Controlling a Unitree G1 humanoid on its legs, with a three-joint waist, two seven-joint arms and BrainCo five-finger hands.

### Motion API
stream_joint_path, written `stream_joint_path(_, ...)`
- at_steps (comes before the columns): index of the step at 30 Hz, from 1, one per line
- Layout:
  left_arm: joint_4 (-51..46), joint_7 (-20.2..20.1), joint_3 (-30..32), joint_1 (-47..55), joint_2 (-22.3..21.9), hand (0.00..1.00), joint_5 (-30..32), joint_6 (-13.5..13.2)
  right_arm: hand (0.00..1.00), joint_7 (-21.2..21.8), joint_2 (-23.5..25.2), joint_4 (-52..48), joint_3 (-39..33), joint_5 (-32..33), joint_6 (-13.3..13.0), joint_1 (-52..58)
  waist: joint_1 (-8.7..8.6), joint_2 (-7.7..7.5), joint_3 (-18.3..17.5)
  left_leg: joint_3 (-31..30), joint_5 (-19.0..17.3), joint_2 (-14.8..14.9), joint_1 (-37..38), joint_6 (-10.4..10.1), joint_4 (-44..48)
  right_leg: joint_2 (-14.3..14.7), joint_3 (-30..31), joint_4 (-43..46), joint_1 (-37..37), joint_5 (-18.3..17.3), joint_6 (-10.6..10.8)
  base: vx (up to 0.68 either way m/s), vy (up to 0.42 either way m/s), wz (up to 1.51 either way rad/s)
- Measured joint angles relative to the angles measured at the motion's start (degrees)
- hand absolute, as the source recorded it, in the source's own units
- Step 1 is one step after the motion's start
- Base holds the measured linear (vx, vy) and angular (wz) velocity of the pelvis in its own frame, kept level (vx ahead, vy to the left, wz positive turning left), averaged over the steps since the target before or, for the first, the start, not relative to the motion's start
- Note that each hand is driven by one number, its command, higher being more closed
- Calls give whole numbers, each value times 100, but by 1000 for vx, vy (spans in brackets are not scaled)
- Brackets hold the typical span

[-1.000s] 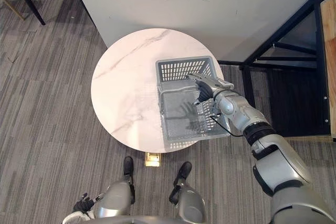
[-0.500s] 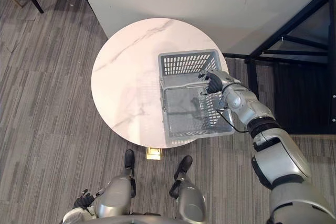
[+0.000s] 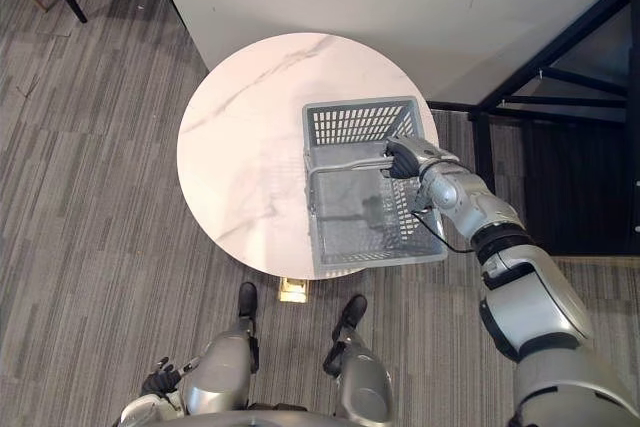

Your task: Pick vegetable in the basket

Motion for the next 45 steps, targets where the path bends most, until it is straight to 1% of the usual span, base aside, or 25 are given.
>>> stream_joint_path(2,-30,2,6,0,0,0,24,0,100,89,-46,-280,67,0,-23,122,-13,-14,-9,15,0,1,69,0,-11,2,30,-4,56,5,2,5,-2,-5)
stream_joint_path(4,-31,9,24,3,10,0,32,-1,100,120,-113,-685,170,3,-73,269,-35,-79,-55,26,-1,0,100,-1,-11,4,79,-4,65,8,6,8,-3,-6)
stream_joint_path(6,-29,10,62,6,31,0,70,0,100,181,-170,-1161,243,9,-160,387,-140,-181,-123,44,-1,0,102,-1,-7,6,122,-23,62,40,8,-8,1,-6)
stream_joint_path(7,-28,11,70,7,47,0,69,0,100,242,-204,-1379,251,9,-214,470,-145,-234,-159,91,-1,0,133,-1,-8,9,176,-31,62,54,15,-12,2,-20)
stream_joint_path(8,-26,16,81,20,68,0,70,0,100,261,-274,-1673,278,18,-279,599,-144,-299,-230,147,-3,-3,168,-2,-9,11,255,-38,59,64,27,-11,0,-20)
stream_joint_path(10,-21,25,96,42,84,0,72,2,100,314,-412,-2065,282,80,-348,851,-168,-359,-425,163,-4,-9,169,-3,-13,12,287,-66,57,77,44,-14,2,-11)
stream_joint_path(13,-17,26,197,114,81,0,213,2,100,520,-596,-2456,339,234,-375,996,-257,-438,-719,239,-7,-6,211,-7,-13,28,379,-115,67,111,48,-19,-1,-12)
stream_joint_path(17,13,27,249,284,65,0,297,5,100,847,-1009,-2960,311,568,-354,1270,-337,-442,-1000,339,-21,-7,296,-20,-21,44,527,-145,78,117,62,-36,-3,-14)
stream_joint_path(18,36,28,256,296,61,0,297,5,100,899,-1049,-3024,305,573,-355,1315,-344,-440,-1047,357,-23,-6,299,-23,-23,50,549,-164,77,119,67,-13,-5,-13)
stream_joint_path(21,75,53,295,438,43,0,307,5,100,1195,-1077,-3231,204,593,-352,1518,-454,-423,-1229,455,-40,3,395,-39,-42,82,671,-224,132,141,92,-5,-10,-15)
stream_joint_path(23,95,65,300,469,32,0,312,17,100,1327,-1166,-3289,200,772,-351,1633,-469,-404,-1294,510,-56,9,474,-61,-78,99,730,-228,159,142,94,10,-8,-15)
stream_joint_path(25,98,80,350,505,19,0,479,51,100,1452,-1236,-3341,195,915,-347,1770,-486,-391,-1403,536,-55,16,495,-61,-119,120,750,-254,158,146,96,16,-9,-9)
stream_joint_path(28,99,85,482,607,-46,0,529,100,100,1682,-1283,-3490,129,977,-320,1928,-500,-347,-1475,671,-92,26,618,-61,-115,145,890,-256,196,148,94,43,-8,-22)
stream_joint_path(31,101,79,548,743,-92,0,706,128,100,1890,-1281,-3503,-229,1143,-258,2269,-511,-302,-1501,792,-343,43,671,-41,221,129,1023,-238,296,146,95,39,9,-21)
stream_joint_path(33,101,81,574,852,-141,0,714,127,100,1932,-1279,-3503,-575,1228,-197,2566,-615,-248,-1520,901,-653,82,677,-28,659,103,1170,-143,373,137,106,29,36,-29)
stream_joint_path(35,101,92,564,859,-157,0,755,126,100,1950,-1270,-3504,-930,1246,-126,2912,-654,-212,-1539,998,-879,100,694,6,974,71,1323,26,359,82,151,9,78,-36)
stream_joint_path(37,102,166,497,860,-155,0,813,132,100,1944,-1212,-3506,-1220,1239,-24,3258,-773,-193,-1539,1114,-1071,87,752,33,1219,4,1496,244,330,28,196,-19,100,-34)
stream_joint_path(38,101,197,484,853,-144,0,912,142,100,1943,-1151,-3524,-1367,1223,50,3436,-806,-196,-1538,1171,-1173,83,772,48,1334,-16,1595,323,322,29,198,-76,111,-47)
stream_joint_path(39,101,231,453,813,-114,0,1005,162,100,1939,-1104,-3629,-1528,1190,177,3662,-845,-209,-1539,1303,-1384,102,726,72,1572,-37,1718,454,232,21,211,-152,164,-69)
stream_joint_path(40,95,235,464,798,-48,0,1145,161,100,1937,-1035,-3782,-1641,1180,227,3796,-900,-330,-1553,1482,-1591,94,633,145,1891,-79,1828,573,33,-30,244,-157,136,-73)
stream_joint_path(41,89,231,461,799,4,0,1160,162,100,1940,-1007,-3883,-1646,1167,280,3802,-933,-382,-1541,1574,-1657,85,579,181,2017,-103,1866,567,-86,-156,161,-230,178,-84)
stream_joint_path(42,106,219,452,777,69,0,1166,176,100,1940,-917,-3983,-1660,1119,311,3823,-994,-387,-1552,1787,-1656,91,564,326,2016,-227,1426,459,-143,-411,-226,-232,178,-120)
stream_joint_path(43,88,214,472,694,31,0,1149,156,100,1951,-837,-4040,-1648,1103,312,3847,-957,-180,-1616,2129,-1527,223,617,522,1709,-268,685,522,-212,-825,-833,-237,176,-132)
stream_joint_path(44,90,214,498,696,-16,0,1129,144,100,1952,-798,-4127,-1641,1091,310,3831,-919,-130,-1587,2388,-1483,330,623,515,1688,-355,376,1091,-405,-804,-846,-122,120,-141)
stream_joint_path(45,82,235,519,673,36,0,1063,128,100,1957,-684,-4264,-1575,1079,279,3801,-951,-162,-1555,2622,-1507,431,643,523,1831,-589,-158,2430,-593,-887,-964,-38,91,-118)
